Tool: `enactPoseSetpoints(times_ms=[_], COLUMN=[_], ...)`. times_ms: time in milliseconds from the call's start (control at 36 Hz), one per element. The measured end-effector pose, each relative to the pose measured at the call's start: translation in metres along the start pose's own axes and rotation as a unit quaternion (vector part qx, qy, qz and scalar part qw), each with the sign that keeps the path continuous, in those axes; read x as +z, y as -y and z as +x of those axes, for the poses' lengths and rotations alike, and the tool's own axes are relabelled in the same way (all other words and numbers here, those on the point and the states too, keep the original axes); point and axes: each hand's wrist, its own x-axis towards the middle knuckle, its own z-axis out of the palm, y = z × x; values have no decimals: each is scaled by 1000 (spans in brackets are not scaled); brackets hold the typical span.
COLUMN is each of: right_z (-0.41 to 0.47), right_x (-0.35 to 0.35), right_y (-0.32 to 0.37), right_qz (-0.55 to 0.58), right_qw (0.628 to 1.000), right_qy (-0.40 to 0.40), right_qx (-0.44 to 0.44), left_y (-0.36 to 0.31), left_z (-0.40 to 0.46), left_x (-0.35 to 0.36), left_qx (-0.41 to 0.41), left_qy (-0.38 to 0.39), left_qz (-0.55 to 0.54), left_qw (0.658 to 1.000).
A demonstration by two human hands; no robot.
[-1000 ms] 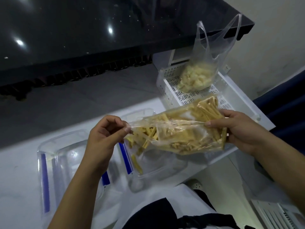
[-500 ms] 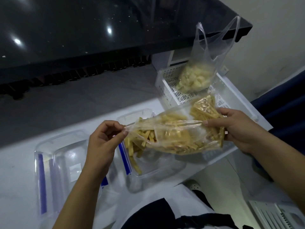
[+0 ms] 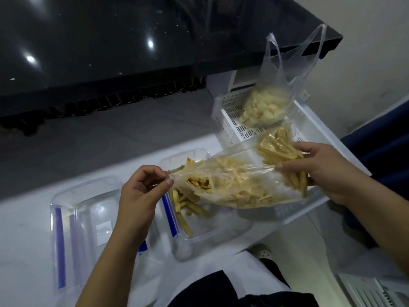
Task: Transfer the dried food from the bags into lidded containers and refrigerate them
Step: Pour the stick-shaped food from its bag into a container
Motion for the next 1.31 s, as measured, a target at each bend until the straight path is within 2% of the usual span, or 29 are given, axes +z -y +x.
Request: enactPoseSetpoints(times_ms=[139, 250, 389, 528, 639, 778, 889, 972, 1028, 1194, 1306], right_z=[-2, 1, -1, 5, 3, 4, -1, 2, 4, 3, 8], right_x=[-2, 4, 2, 8, 1, 1, 0, 7, 10, 2, 8], right_y=[4, 7, 9, 5, 5, 5, 8, 12, 13, 22, 25], right_qz=[59, 4, 45, -6, 56, 17, 45, -24, -22, 60, -18], right_qw=[996, 1000, 998, 999, 997, 1000, 997, 999, 999, 996, 1000], right_qy=[70, -7, 53, -27, 44, -19, 60, -22, -49, 62, -3], right_qx=[10, -2, 5, -23, 11, 0, 16, -12, -5, 7, -13], left_y=[-3, -1, -2, -2, -5, -7, -4, -1, -1, -6, -7], left_z=[-1, 2, 2, 5, 6, 7, 6, 4, 4, 0, 4], left_x=[-1, -1, -2, -1, 0, 0, -1, -3, -4, -7, -7], left_qx=[23, 11, 9, -3, 6, 7, 19, 15, 17, 38, 21], left_qy=[18, -10, -6, -21, -2, -3, 13, -8, -18, -11, -16], left_qz=[-9, -5, -12, -17, -6, -20, -7, -13, -13, -33, -41], left_qw=[1000, 1000, 1000, 1000, 1000, 1000, 1000, 1000, 1000, 999, 999])
